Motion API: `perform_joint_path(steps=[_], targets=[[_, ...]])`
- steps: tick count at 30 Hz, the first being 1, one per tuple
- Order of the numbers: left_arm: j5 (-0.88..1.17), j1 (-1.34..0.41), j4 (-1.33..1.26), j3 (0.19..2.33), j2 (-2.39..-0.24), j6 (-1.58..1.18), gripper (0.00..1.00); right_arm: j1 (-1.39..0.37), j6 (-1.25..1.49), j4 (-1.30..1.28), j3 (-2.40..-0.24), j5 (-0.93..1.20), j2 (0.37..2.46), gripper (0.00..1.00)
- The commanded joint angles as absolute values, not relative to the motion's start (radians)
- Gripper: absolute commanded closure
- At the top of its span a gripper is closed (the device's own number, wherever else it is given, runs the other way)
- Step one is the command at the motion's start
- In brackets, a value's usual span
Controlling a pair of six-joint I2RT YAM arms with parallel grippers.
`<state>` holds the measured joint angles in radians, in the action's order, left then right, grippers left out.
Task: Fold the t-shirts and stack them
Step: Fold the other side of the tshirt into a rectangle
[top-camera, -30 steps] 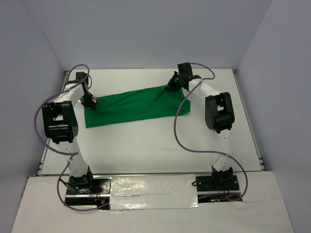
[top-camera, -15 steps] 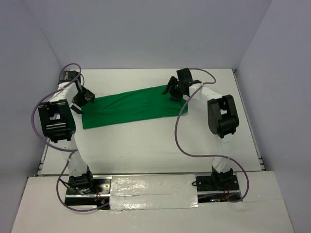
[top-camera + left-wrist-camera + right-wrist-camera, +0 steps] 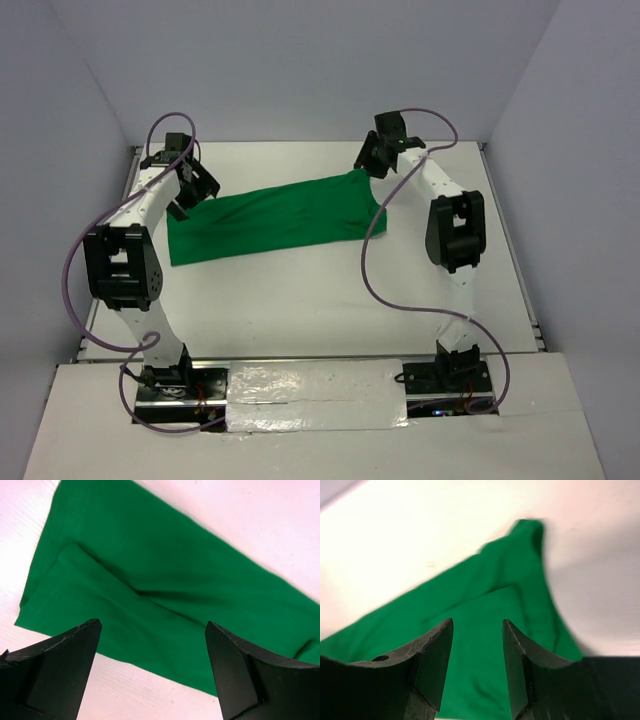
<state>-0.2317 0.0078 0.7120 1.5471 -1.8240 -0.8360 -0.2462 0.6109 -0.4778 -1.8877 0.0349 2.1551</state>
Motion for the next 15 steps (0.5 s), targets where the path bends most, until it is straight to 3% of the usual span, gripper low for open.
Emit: perform_joint_path(steps=[1, 5, 15], targets=[[-0.216, 0.006, 0.713, 1.532, -1.830, -0.815, 0.01, -0.236, 0.561, -0.652, -2.028, -0.018, 2.273, 0.48], [-0.216, 0.008, 0.719, 1.537, -1.848, -0.812, 0.00, -0.236, 0.555, -0.699, -2.147, -0.009, 2.370, 0.48], [-0.207, 0.006, 0.729, 1.554, -1.881, -0.819, 0.01, -0.241, 0.566, -0.649, -2.071, 0.052, 2.398, 0.49]])
